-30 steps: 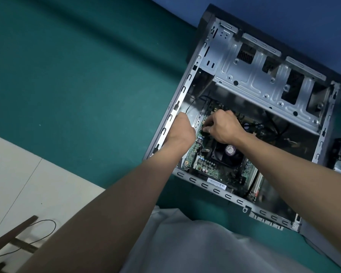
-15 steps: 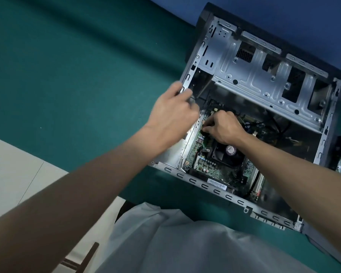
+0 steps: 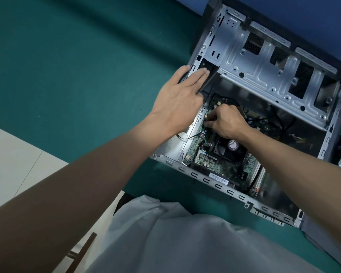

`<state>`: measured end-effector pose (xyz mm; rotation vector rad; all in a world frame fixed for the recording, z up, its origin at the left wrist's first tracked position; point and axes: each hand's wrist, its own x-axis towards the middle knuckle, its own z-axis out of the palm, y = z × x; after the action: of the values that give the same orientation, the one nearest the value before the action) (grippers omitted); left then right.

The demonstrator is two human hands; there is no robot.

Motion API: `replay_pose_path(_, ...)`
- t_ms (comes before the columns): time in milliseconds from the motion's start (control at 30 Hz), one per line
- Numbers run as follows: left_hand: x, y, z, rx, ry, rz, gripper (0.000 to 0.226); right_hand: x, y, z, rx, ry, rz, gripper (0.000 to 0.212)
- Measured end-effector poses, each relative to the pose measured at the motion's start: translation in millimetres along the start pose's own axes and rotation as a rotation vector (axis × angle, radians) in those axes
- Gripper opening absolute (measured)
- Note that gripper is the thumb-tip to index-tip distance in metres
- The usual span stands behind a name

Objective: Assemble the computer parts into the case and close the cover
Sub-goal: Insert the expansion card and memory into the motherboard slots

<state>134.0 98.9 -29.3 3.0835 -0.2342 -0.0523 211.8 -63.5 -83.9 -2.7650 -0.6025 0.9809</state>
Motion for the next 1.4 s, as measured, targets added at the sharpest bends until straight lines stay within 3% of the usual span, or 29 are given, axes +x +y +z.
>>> replay_pose_path(567,-1.0,-2.4,1.1,-0.031,-0.015,0.016,0.034,4.8,-2.1,0.5,-0.136,-0.048,-0.075,0.017)
replay_pose_path(967,0.2,-3.2,0.8,-0.035,-0.020,0.039,0.032,12.9,-3.4,-3.1,-0.023,-0.033,0.011,0.015)
replay_pose_path(1100,-0.3,-4.6,1.6,-0.038,-0.021,0.046,0.030,16.1,-3.7,-4.1,-0.122,-0.093,-0.040,0.020)
replay_pose_path(1233,-0.9,-3.8,-0.6,-0.031,-0.052,0.040,0.029,19.2,-4.2,-9.7,-0.205,-0.167,-0.069,0.017)
replay_pose_path(1400,0.2,-0.8,-6.6,0.086,-0.138,0.056,0.031,23.2,-3.1,-10.5,-0.176,-0.142,-0.057,0.014)
